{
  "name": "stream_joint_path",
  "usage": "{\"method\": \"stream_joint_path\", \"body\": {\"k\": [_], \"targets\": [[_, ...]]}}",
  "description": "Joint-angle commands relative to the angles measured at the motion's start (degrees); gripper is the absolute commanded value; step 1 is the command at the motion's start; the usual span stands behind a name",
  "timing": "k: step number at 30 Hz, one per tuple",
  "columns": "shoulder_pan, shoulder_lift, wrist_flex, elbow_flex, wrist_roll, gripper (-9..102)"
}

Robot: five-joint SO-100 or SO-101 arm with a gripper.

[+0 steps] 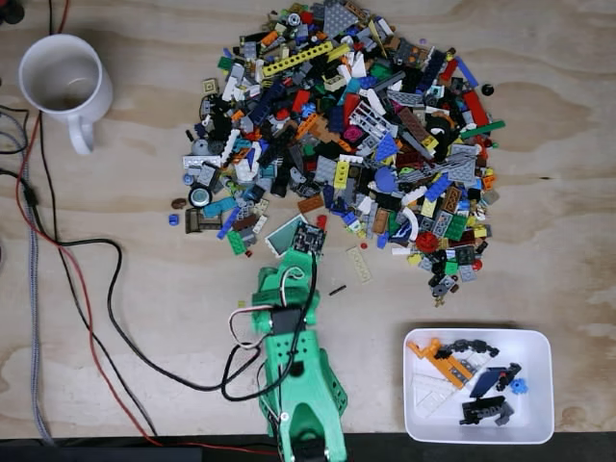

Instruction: Find the closest Lego and put it in the bin.

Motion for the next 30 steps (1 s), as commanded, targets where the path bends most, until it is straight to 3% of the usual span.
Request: {"method": "stream_joint_path", "body": {"k": [1, 14, 25, 30], "targets": [[-3.2, -16.6, 2.1, -20.3, 17.5, 24], [0.6, -48.9, 6.0, -39.8, 38.6, 30], [6.4, -56.4, 2.9, -38.8, 40.1, 31], [6.8, -59.5, -0.8, -37.2, 39.1, 24]]}}
